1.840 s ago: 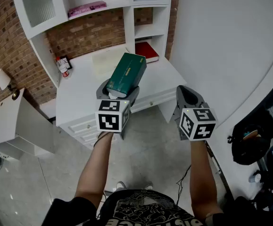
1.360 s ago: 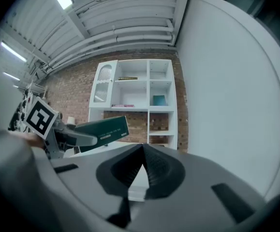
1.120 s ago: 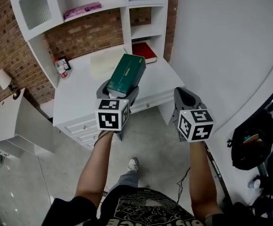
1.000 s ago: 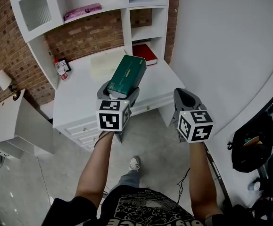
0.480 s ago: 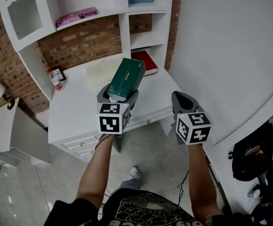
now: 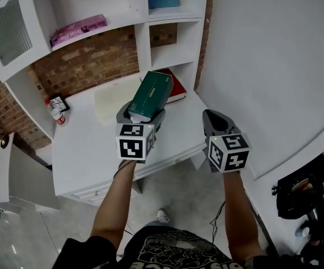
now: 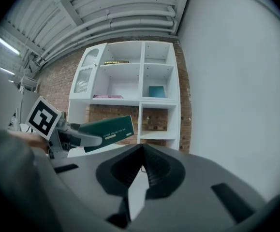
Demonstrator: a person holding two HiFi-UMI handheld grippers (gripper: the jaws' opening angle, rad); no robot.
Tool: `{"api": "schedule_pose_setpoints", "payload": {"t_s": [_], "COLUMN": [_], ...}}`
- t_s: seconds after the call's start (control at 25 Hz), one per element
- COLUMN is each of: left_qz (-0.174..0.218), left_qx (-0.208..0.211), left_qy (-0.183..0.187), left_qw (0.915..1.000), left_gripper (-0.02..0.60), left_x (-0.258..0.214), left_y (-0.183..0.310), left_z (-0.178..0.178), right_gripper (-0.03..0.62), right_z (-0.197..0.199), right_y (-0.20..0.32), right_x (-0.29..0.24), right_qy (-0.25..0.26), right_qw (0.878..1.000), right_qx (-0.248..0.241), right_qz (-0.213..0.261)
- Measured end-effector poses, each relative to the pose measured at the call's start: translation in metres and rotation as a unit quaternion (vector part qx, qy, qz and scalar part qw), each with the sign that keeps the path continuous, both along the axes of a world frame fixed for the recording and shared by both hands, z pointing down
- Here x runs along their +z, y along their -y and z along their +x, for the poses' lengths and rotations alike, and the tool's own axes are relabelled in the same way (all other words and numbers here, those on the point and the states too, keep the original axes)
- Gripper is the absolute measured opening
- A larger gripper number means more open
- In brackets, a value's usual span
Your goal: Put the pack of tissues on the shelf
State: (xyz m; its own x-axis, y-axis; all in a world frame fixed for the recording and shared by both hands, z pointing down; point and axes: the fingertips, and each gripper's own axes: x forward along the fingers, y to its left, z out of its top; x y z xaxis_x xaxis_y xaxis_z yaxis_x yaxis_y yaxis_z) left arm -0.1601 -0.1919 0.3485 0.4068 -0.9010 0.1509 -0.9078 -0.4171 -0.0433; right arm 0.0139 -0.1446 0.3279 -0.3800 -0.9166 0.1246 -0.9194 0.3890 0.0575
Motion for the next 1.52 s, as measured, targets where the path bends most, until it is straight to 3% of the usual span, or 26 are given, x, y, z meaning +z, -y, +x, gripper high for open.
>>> {"api": "schedule_pose_setpoints", "payload": {"t_s": [0.68, 1.08, 1.52], "left_qz": [-0.004, 0.007, 0.005], "left_qx": [0.027, 0.035, 0.000], "left_qy": [0.004, 0.009, 0.014], "left_qw": [0.9996, 0.9993, 0.9999], "left_gripper": [0.451, 0.451, 0.451], "left_x": [0.003, 0.004, 0.008], "left_y": [0.089, 0.130, 0.188], "left_z": [-0.013, -0.002, 0.021], "right_gripper": [0.003, 0.003, 0.003], "right_z": [-0.027, -0.023, -0.001], "right_y": [0.086, 0.129, 0.200], "right_x": [0.000, -0.001, 0.001], "right_qy": [0.000, -0.003, -0.005], "right_qw": [1.000, 1.000, 0.999], "right_qx": [0.013, 0.011, -0.031], "right_qz": [-0.003, 0.008, 0.011]}}
